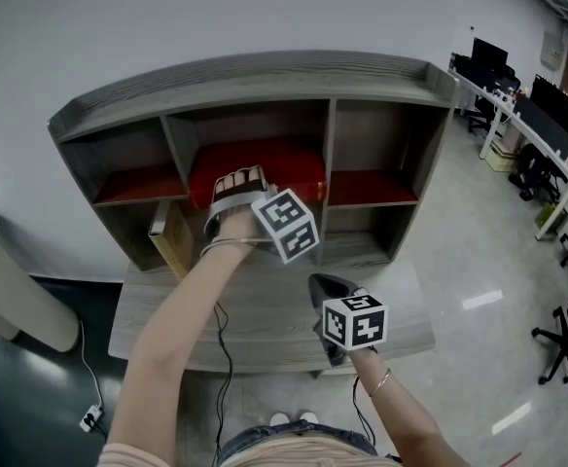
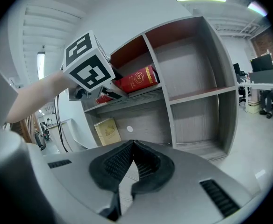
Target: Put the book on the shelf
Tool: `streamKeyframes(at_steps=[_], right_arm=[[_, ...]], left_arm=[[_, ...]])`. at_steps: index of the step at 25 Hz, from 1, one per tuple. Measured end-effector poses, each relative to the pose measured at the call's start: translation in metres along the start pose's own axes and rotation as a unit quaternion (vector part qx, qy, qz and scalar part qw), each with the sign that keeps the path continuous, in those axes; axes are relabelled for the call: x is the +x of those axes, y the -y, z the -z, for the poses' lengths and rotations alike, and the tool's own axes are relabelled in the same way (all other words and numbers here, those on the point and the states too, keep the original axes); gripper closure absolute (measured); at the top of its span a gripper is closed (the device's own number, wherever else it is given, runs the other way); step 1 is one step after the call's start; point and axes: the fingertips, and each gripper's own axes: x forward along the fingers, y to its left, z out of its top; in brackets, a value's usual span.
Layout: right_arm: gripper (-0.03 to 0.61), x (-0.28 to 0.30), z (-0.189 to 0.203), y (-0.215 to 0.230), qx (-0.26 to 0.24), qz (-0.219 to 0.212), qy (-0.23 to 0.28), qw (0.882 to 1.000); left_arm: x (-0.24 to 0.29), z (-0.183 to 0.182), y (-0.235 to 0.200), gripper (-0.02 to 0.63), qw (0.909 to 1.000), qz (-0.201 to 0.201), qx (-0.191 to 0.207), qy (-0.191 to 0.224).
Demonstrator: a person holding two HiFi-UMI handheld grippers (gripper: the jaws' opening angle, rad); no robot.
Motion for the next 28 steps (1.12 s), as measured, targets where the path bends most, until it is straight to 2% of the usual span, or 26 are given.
streamKeyframes(at_steps=[10, 15, 19, 22, 24, 26, 28], right_arm=[[0.569, -0.007, -0.006, -0.006, -0.003, -0.003, 0.009, 1.000], [0.569, -0.010, -0.012, -0.013, -0.007, -0.010, 0.018, 1.000], [0.569, -0.013, -0.015, -0.021, -0.009, -0.015, 0.023, 1.000], [0.569, -0.015, -0.019, -0.027, -0.012, -0.019, 0.028, 0.999], [0.569, -0.017, -0.021, -0.031, -0.014, -0.023, 0.033, 0.999], [0.569, -0.019, -0.024, -0.035, -0.016, -0.026, 0.039, 0.999], [0.570, -0.022, -0.027, -0.038, -0.016, -0.027, 0.046, 0.998]], left_arm=[[-0.046, -0.003, -0.004, 0.285, 0.9977, -0.013, -0.036, 0.056], [-0.077, -0.002, 0.001, 0.293, 0.9914, -0.003, -0.088, 0.097], [-0.101, 0.002, 0.003, 0.413, 0.9844, -0.016, -0.121, 0.127], [-0.112, 0.008, 0.008, 0.484, 0.9760, -0.014, -0.162, 0.145], [-0.115, 0.015, 0.014, 0.538, 0.9671, -0.003, -0.203, 0.154], [-0.118, 0.023, 0.024, 0.574, 0.9546, 0.018, -0.250, 0.161], [-0.121, 0.030, 0.036, 0.593, 0.9372, 0.046, -0.301, 0.170]])
